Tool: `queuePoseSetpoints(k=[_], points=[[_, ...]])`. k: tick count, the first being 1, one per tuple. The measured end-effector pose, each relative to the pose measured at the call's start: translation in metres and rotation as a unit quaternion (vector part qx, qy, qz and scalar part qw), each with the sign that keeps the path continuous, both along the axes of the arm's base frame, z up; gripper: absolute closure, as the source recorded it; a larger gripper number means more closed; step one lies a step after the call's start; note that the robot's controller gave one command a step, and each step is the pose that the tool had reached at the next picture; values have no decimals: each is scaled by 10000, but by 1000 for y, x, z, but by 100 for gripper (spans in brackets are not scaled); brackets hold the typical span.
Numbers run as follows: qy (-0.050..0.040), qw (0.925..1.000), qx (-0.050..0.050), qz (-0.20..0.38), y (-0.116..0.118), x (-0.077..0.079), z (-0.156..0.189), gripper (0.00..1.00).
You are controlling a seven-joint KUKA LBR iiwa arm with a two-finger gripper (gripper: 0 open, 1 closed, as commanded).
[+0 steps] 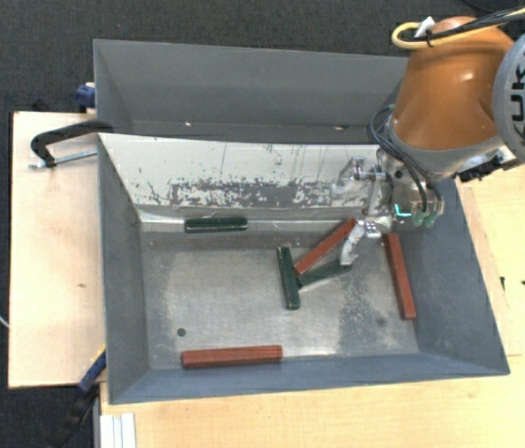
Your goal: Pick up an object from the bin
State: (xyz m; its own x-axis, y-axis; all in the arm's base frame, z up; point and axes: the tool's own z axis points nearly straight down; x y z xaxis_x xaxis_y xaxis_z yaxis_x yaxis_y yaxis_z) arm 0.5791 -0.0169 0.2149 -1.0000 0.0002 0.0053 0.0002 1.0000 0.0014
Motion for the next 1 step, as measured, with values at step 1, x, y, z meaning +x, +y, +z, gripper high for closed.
queuePoseSetpoints(k=[1], points=[[-44, 10000, -2, 2, 0, 2, 5, 0]])
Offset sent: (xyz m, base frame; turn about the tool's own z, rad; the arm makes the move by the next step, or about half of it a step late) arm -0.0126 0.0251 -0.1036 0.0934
